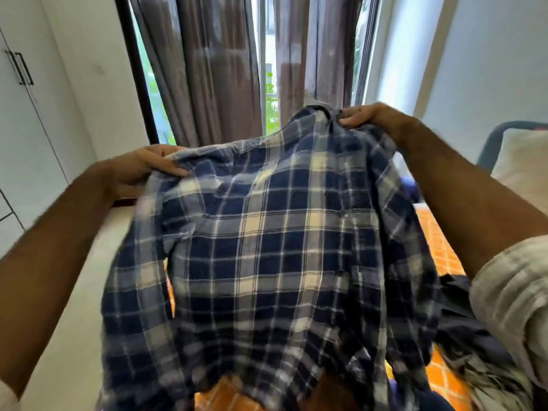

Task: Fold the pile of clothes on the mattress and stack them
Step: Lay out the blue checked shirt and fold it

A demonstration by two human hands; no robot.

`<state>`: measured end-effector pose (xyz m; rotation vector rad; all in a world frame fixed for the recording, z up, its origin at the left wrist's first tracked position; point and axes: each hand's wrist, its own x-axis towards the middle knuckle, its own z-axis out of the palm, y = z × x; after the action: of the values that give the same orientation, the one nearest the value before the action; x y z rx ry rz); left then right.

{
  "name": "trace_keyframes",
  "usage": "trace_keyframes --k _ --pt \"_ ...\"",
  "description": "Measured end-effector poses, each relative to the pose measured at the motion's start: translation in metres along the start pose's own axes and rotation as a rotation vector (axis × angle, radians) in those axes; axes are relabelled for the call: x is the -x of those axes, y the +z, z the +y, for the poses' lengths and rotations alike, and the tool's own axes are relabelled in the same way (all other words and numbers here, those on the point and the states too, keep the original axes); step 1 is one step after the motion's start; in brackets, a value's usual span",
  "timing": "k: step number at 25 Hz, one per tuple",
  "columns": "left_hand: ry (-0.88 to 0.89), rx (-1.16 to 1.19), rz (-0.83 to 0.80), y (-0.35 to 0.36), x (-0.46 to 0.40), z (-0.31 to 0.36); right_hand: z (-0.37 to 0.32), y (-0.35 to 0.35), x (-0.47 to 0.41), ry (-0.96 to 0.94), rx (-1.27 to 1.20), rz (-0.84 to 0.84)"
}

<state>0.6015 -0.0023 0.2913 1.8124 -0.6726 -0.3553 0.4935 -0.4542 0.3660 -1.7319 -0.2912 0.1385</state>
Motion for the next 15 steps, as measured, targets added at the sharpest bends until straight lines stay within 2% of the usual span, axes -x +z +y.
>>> trace_keyframes --k 2,4,5,7,10,12,15 --pt "0.015 -0.226 0.047 0.013 -0.016 -0.024 0.044 -0.007 -0.038 0.091 0.255 0.125" --pt "0.049 -0.635 0.095 0.021 -0.043 -0.068 0.101 -0.012 -0.085 0.133 0.601 0.239" --pt "0.027 -0.754 0.134 0.021 -0.058 -0.093 0.128 -0.012 -0.106 0.160 0.735 0.254" --pt "-0.018 -0.796 0.206 0.023 -0.084 -0.139 0.180 -0.010 -0.143 0.190 0.967 0.243" --pt "-0.050 -0.879 0.261 0.028 -0.119 -0.203 0.255 0.000 -0.189 0.212 1.169 0.258" --pt "-0.071 -0.971 0.295 0.031 -0.138 -0.243 0.290 0.005 -0.208 0.276 1.264 0.368" --pt "-0.027 -1.202 0.457 0.035 -0.157 -0.286 0.321 0.008 -0.230 0.325 1.150 0.516"
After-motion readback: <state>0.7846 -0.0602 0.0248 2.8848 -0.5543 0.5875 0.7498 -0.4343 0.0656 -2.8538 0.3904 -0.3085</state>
